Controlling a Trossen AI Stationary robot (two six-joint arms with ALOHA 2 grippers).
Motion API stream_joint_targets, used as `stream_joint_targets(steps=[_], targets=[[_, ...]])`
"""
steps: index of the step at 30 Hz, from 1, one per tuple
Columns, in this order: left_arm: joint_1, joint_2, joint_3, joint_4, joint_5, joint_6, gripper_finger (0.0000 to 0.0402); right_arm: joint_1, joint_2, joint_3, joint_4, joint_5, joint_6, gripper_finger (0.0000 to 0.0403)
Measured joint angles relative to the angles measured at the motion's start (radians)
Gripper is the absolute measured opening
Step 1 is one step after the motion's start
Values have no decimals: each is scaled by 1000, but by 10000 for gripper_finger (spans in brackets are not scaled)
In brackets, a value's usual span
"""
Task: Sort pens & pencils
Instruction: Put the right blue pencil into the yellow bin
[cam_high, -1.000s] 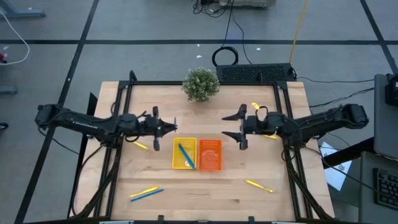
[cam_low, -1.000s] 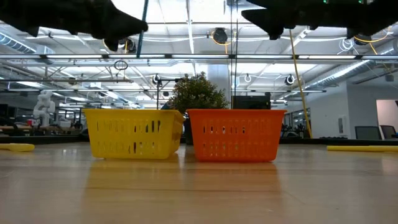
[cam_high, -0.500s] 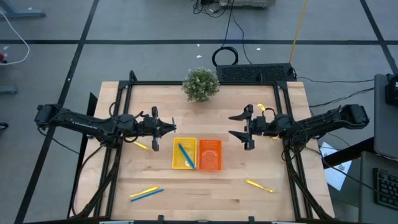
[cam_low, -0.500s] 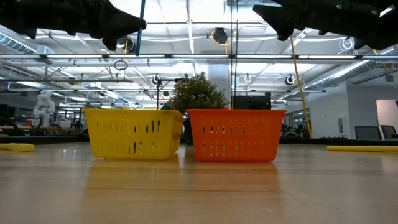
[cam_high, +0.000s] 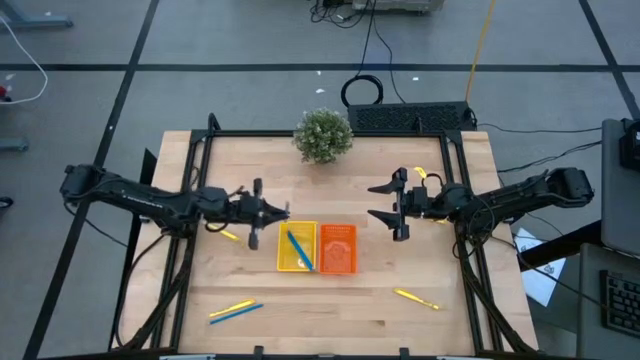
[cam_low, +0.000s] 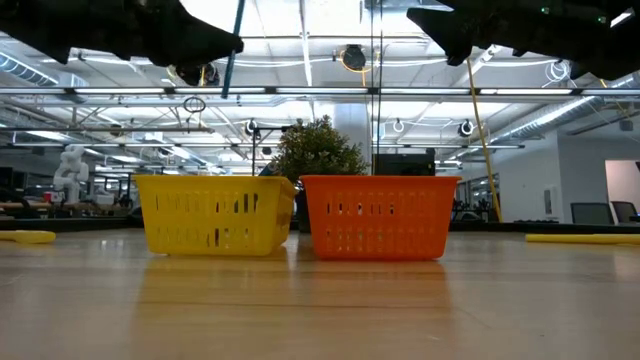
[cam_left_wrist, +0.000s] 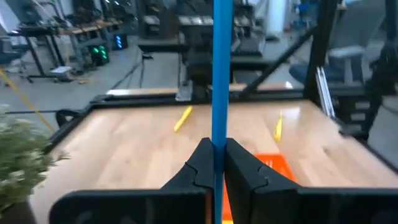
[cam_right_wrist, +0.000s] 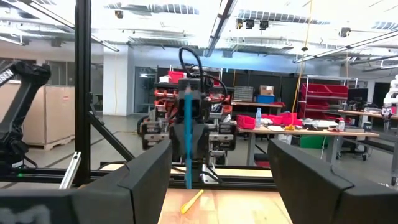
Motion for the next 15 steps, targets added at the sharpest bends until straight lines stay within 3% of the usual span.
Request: stream_joint_targets(steps=[7, 15], targets=[[-65, 228, 176, -251, 98, 172, 13, 0, 0, 0, -5, 0, 0, 254], [-138, 431, 313, -417, 100, 316, 13, 0, 0, 0, -9, 0, 0, 254]])
